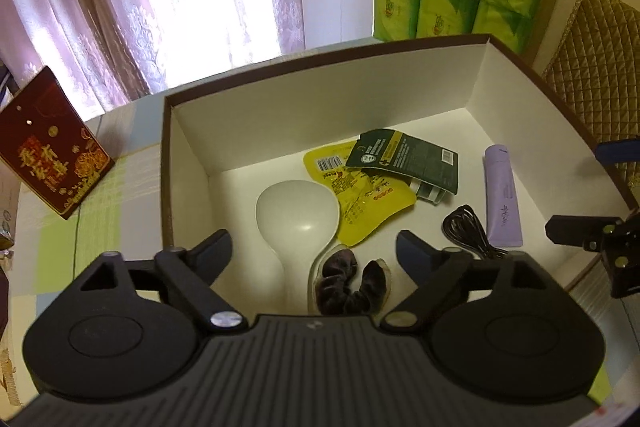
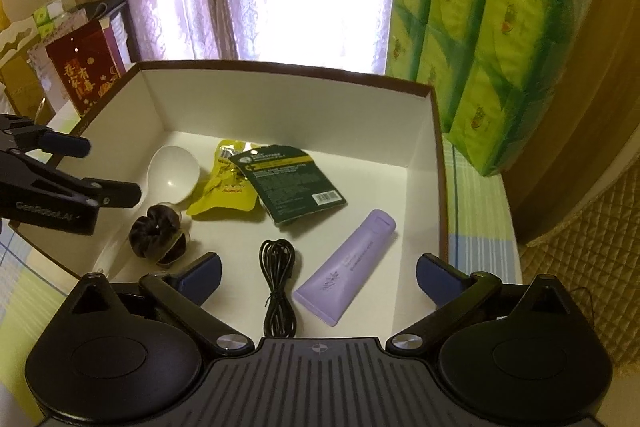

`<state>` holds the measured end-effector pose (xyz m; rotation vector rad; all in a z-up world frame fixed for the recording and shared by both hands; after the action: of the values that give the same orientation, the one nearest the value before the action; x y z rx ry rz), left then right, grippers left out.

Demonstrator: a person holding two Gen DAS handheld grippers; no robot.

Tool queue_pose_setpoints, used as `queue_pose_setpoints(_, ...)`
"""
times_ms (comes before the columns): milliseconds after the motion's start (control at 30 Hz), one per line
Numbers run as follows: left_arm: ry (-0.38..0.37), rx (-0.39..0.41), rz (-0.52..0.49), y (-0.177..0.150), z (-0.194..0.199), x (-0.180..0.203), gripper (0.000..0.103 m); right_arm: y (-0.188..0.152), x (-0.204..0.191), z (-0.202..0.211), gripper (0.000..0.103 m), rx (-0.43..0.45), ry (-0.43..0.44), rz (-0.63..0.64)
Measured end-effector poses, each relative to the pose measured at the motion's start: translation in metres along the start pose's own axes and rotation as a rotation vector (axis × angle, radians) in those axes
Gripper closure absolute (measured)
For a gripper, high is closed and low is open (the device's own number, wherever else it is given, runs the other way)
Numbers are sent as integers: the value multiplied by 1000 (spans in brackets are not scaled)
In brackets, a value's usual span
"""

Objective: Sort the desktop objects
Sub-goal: 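Open both tools to drop the ladle and purple tube into the box, then withdraw both tools from the box toward the remaining items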

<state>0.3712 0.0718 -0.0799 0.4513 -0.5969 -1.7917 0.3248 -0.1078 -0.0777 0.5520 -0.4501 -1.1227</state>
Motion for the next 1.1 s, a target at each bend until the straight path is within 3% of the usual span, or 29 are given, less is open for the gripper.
queue_pose_setpoints(633,-5,168,-3,-5,95,15,7,-8,13,69,2,158,12,-47)
queue_pose_setpoints(1100,14,243,-1,-39,149,29,3,-39,11,122,2,302,54,-48)
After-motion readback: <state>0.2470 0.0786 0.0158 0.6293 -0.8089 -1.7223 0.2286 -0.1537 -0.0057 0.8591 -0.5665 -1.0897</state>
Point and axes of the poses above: each gripper's, at about its wrist camera, not at the fingertips, and z roughly against the way its jaws point, x to its right, y to its top, the point moved 2 cm from there along -z, roughly the way its jaws point, and after that the axes turned 4 degrees about -y, right-handed, at the moved point
